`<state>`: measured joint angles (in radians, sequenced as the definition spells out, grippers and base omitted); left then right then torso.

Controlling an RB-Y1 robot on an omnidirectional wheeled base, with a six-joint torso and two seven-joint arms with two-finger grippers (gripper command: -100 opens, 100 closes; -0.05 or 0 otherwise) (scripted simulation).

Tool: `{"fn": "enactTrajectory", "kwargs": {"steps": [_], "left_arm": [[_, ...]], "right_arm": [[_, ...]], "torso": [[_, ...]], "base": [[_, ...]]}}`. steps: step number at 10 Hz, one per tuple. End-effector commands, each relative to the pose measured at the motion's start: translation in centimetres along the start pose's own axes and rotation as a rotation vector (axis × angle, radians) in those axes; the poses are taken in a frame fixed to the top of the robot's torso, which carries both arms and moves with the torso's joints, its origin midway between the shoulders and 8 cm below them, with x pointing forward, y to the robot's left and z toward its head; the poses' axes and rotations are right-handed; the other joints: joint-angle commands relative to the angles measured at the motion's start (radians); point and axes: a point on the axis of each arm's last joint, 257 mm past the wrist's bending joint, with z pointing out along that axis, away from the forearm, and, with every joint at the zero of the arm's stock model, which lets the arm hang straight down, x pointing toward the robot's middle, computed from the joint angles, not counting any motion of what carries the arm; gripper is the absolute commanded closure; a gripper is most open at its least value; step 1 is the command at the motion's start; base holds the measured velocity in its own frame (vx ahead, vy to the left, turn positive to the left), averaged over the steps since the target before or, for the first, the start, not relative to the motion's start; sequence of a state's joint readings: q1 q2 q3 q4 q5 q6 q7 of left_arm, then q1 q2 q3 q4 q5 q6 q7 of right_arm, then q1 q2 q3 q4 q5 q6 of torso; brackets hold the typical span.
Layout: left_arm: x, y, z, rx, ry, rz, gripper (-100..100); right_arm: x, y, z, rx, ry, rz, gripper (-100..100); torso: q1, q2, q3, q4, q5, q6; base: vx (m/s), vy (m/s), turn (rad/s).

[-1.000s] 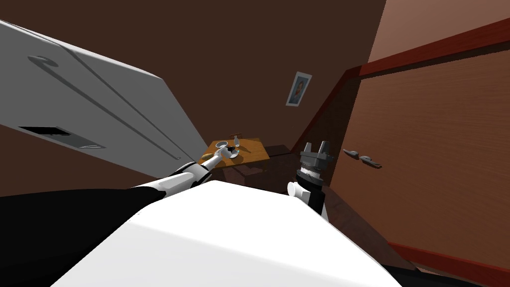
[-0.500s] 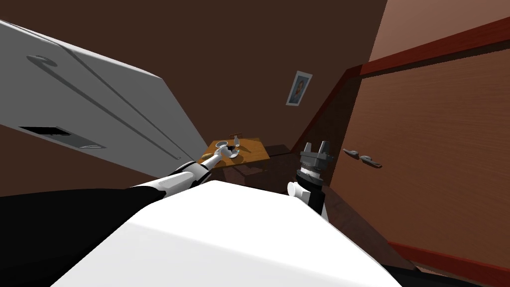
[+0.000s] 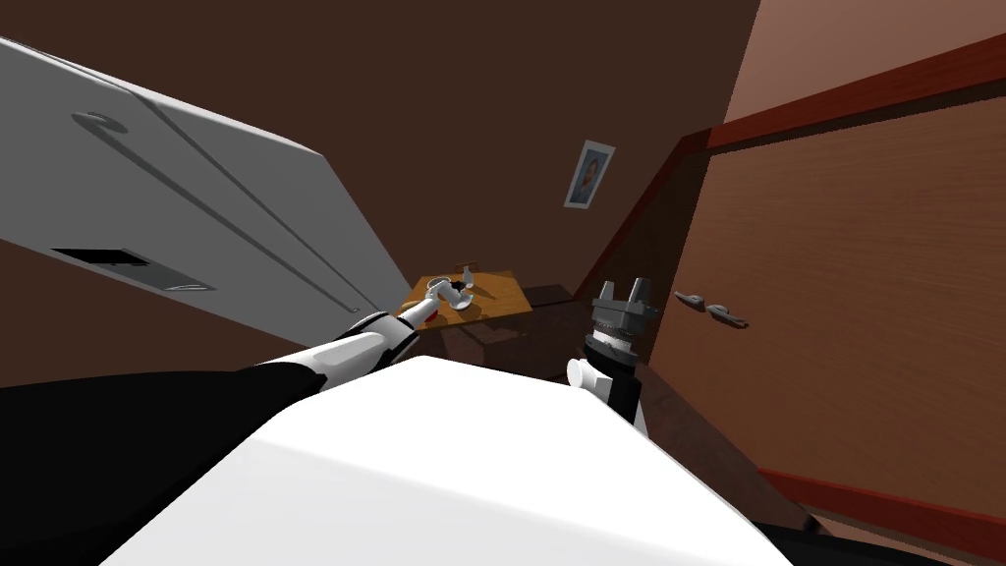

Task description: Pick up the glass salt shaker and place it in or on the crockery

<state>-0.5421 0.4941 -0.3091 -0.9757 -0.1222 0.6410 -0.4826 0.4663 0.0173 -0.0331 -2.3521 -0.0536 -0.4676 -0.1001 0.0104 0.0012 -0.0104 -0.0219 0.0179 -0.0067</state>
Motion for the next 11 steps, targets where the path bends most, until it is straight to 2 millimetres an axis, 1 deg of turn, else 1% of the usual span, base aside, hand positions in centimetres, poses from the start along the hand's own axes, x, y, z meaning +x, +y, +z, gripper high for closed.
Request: {"fn": "enactTrajectory", "kwargs": {"steps": [1,4,5,6,11], "left_arm": [[-1.1,-0.6,-0.5,-0.002,-0.005,0.004,-100],[-3.5,-2.0,-1.3,0.000,-0.016,0.008,-100],[-3.1,-1.8,-1.0,0.001,-0.015,0.006,-100],[-3.1,-1.8,-1.1,-0.001,-0.014,0.007,0],[-3.1,-1.7,-1.1,-0.001,-0.014,0.007,0]], "right_arm": [[0.0,0.0,0.0,0.000,0.000,0.000,0],[0.0,0.0,0.0,0.000,0.000,0.000,0],[0.0,0.0,0.0,0.000,0.000,0.000,0],[0.0,0.0,0.0,0.000,0.000,0.000,0],[0.0,0.0,0.0,0.000,0.000,0.000,0]], "torso": [[0.000,0.000,0.000,0.000,0.000,0.000],[0.001,0.000,0.000,0.000,0.000,0.000],[0.000,0.000,0.000,0.000,0.000,0.000],[0.000,-0.001,-0.001,0.000,0.000,0.000],[0.000,-0.003,-0.002,-0.001,0.000,0.000]], "base": [[-0.049,0.016,-0.006],[-0.044,0.016,-0.005],[-0.017,0.002,-0.002],[0.000,0.000,0.000],[0.000,0.000,0.000]]}}
